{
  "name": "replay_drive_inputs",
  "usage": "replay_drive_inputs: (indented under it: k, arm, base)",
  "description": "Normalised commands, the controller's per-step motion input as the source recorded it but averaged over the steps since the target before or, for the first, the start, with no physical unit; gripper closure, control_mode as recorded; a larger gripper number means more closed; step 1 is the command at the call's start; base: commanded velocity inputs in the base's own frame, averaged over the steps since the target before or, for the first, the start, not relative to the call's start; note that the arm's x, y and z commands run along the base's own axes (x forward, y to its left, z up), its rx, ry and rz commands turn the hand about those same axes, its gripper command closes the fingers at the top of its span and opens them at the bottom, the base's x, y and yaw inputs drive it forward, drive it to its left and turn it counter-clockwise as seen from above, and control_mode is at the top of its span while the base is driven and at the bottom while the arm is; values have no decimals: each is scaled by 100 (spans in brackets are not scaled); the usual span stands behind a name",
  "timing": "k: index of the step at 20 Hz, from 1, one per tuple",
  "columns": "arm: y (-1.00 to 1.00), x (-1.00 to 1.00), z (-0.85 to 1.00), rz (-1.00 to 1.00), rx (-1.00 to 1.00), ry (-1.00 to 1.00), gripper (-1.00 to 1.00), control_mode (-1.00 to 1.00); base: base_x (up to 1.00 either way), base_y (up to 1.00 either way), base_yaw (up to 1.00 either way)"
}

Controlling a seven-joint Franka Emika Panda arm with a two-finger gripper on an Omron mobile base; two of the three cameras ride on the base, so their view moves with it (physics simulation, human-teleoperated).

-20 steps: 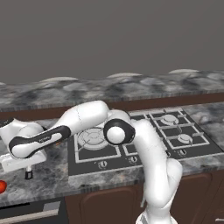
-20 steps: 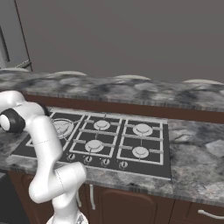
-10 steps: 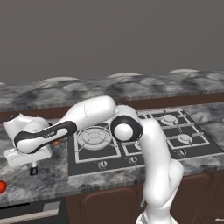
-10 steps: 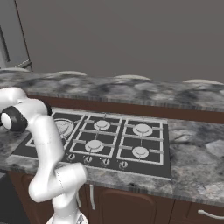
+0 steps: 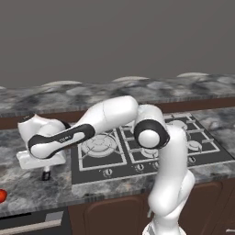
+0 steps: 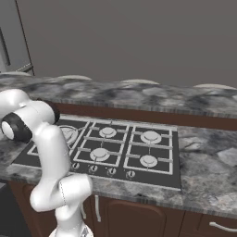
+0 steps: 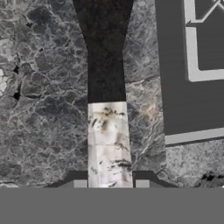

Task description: Place the pan on the front left burner on the stove. Then place the tomato and the onion in the pan and turn on the front left burner.

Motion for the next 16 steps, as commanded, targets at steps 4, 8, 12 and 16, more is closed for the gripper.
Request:
replay_drive_inputs:
  k: [4,8,12,16]
  arm:
    - [-69,-23,20,-12,9,-1,100,-100]
    - [-69,-20,13,-13,8,0,100,-100]
    - [-72,-10,1,-14,3,0,100,-100]
    - [-40,0,3,-8,2,1,100,-100]
  base:
    - [0,0,0]
    - [0,0,0]
    - [0,0,0]
    - [0,0,0]
